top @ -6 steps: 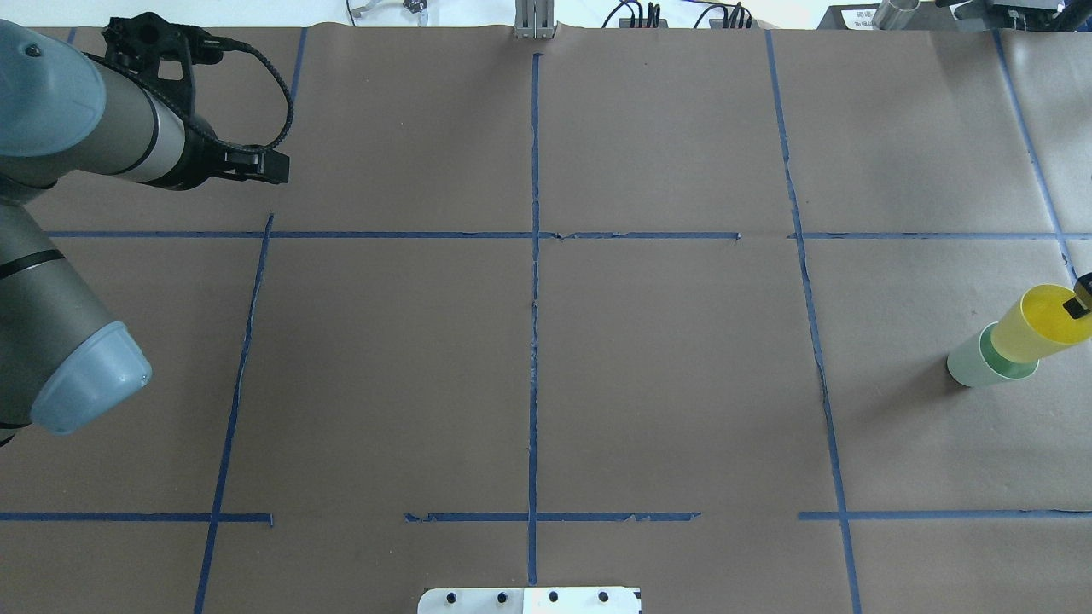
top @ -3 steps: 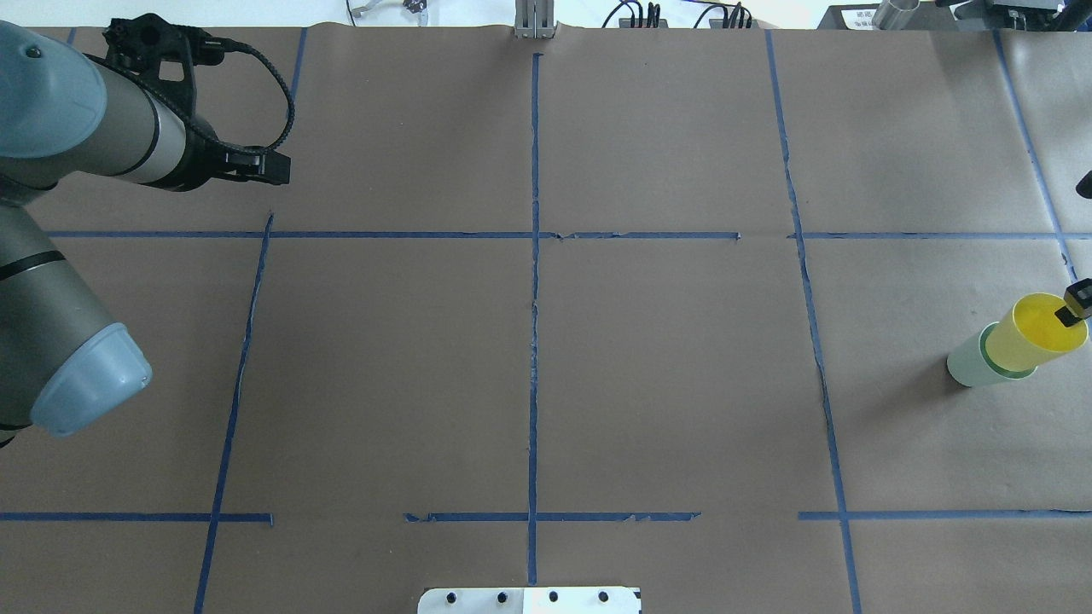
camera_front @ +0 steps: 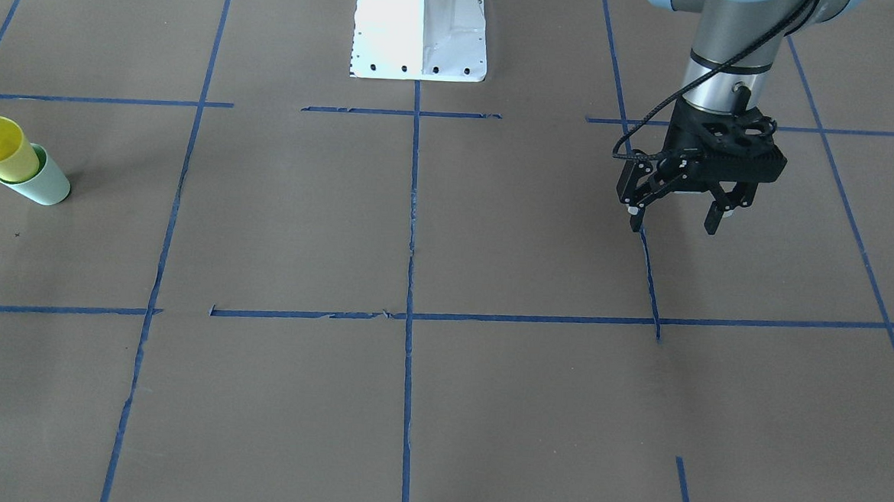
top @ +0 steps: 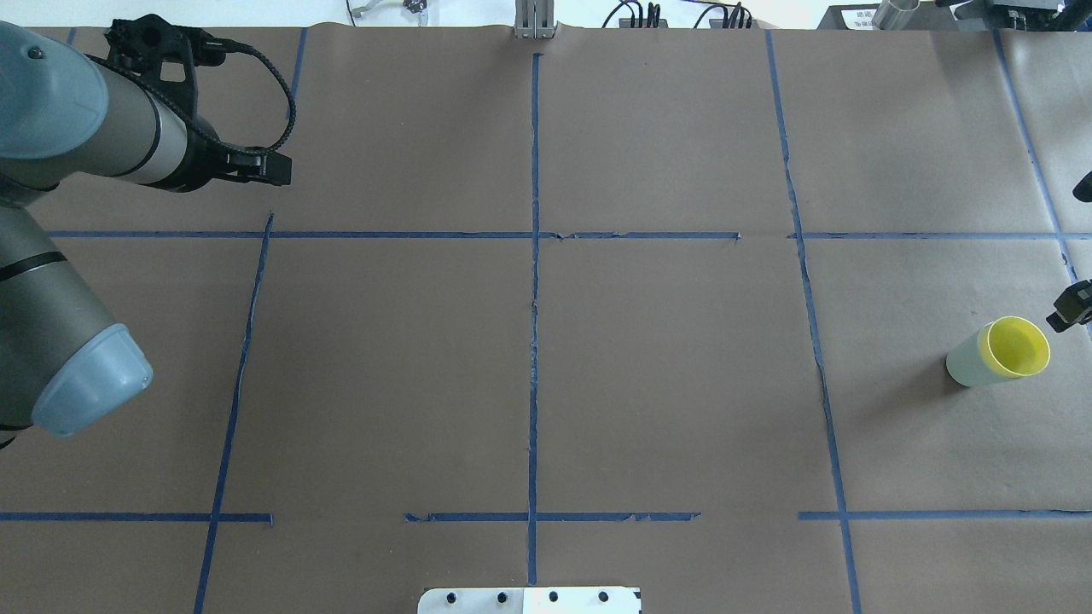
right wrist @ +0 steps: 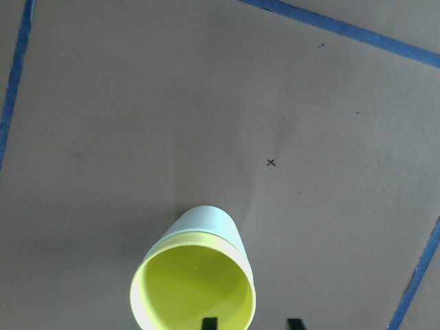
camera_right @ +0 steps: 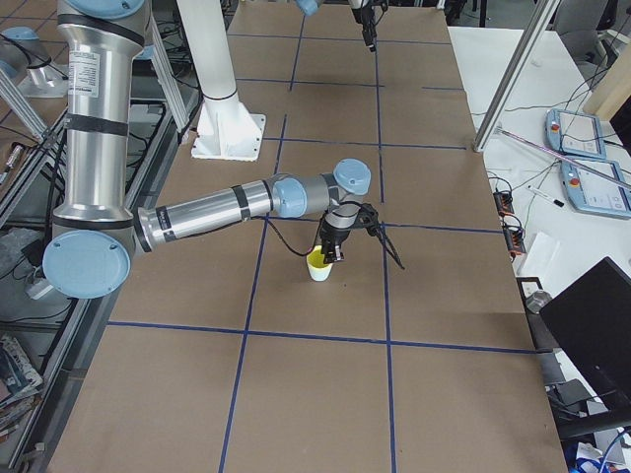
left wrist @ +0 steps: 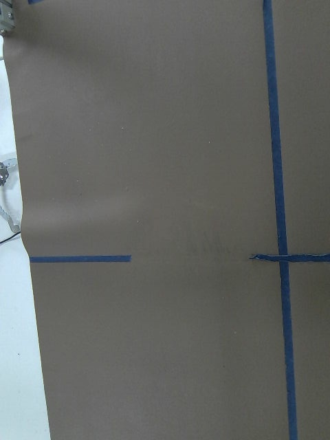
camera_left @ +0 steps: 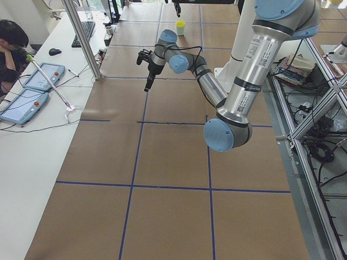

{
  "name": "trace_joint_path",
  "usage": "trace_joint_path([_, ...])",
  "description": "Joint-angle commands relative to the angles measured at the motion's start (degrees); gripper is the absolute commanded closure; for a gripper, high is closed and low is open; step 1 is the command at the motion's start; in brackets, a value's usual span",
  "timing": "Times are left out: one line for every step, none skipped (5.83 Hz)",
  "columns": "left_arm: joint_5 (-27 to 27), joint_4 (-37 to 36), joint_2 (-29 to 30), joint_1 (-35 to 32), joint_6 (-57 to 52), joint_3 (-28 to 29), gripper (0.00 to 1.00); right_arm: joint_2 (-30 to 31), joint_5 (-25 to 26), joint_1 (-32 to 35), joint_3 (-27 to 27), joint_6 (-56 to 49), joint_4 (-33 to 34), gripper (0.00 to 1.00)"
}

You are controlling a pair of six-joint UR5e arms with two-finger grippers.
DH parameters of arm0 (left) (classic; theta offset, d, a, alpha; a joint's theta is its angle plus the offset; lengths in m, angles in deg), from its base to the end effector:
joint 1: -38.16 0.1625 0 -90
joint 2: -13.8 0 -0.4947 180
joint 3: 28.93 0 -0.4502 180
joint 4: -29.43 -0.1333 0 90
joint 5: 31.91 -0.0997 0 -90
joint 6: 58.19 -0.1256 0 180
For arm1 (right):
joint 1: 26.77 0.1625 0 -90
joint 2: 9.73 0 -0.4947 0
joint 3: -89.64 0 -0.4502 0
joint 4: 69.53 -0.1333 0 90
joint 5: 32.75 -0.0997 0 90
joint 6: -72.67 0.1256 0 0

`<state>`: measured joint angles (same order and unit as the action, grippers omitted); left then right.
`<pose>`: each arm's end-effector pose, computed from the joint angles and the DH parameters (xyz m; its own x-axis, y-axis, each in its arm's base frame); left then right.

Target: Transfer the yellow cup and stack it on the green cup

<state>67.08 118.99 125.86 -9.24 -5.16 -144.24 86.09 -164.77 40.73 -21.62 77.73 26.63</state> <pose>0.3559 -0.5550 0.3016 0.7601 0.0510 -0.6478 0.2412 0.9036 0.3541 -0.1448 -0.4782 0.6108 0.6758 -0.3021 0.6723 0.3193 0.9421 0.1024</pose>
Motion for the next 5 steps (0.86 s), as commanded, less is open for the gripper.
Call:
trace_joint_path([2.2,-0.4,-0.3,-0.1,-1.3,0.0,0.00,1.4,0.1,1.7,0.3,-0.4,-0.1,0.00])
trace_joint_path([7.0,-0.8,-1.4,-1.5,-6.7,0.0,0.00,2.4,0.0,6.3,0.3,-0.7,-0.1,0.00])
trace_joint_path([11.3,-0.8,-4.6,-5.5,-16.8,0.2,0.00,4.3,-0.1,10.7,0.3,-3.2,-0.3,0.00])
trace_joint_path([16.3,-0.9,-7.9,-10.6,-26.8,0.8,0.00,6.7,-0.2,14.3,0.3,-7.5,-0.3,0.00])
trace_joint_path([22.7,-1.1,-12.3,-17.6,-34.2,1.1,0.00,8.9,-0.2,16.5,0.3,-9.3,-0.3,0.00])
